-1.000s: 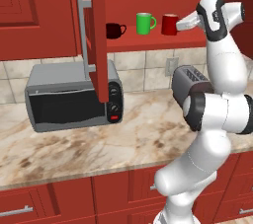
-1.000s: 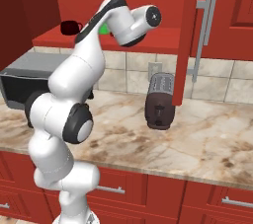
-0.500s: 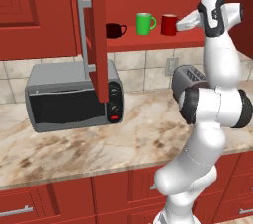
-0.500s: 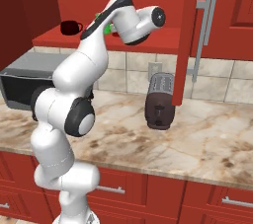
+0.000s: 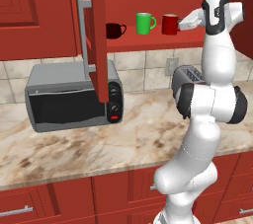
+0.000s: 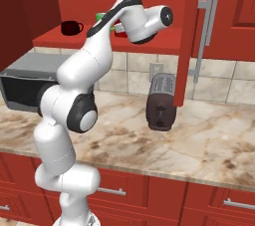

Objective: Pick the mug on the counter and place it in the cabinet with the handle facing the right, like the mugs already inside.

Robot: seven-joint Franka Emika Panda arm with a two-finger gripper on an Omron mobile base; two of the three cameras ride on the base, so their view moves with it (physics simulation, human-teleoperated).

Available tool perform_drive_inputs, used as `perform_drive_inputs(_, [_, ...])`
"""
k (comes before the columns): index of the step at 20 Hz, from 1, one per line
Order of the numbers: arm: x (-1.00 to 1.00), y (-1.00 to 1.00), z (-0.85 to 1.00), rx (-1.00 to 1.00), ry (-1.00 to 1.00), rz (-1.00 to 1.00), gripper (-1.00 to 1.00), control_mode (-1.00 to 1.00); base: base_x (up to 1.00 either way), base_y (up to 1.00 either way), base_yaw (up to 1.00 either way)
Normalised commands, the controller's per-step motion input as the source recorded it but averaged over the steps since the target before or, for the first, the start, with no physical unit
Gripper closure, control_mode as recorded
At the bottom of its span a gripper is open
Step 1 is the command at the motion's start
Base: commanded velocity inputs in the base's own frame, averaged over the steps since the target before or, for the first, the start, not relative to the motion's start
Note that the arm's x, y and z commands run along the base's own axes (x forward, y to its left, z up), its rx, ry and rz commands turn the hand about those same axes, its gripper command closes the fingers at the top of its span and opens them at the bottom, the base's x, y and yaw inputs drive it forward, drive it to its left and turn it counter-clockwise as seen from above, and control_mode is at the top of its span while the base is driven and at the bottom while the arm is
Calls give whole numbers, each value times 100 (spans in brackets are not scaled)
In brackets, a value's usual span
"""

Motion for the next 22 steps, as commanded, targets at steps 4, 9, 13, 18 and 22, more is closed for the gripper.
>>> perform_drive_inputs(4, [4, 0, 0, 0, 0, 0, 100, -100, 0, 0, 0])
perform_drive_inputs(9, [16, 0, -7, 0, -1, 0, 100, -100, 0, 0, 0])
perform_drive_inputs(13, [29, 0, -9, 0, -2, 0, 100, -100, 0, 0, 0])
perform_drive_inputs(18, [33, 0, -10, 0, -1, 0, 100, -100, 0, 0, 0])
perform_drive_inputs(22, [34, -1, -9, 0, 0, 0, 100, -100, 0, 0, 0])
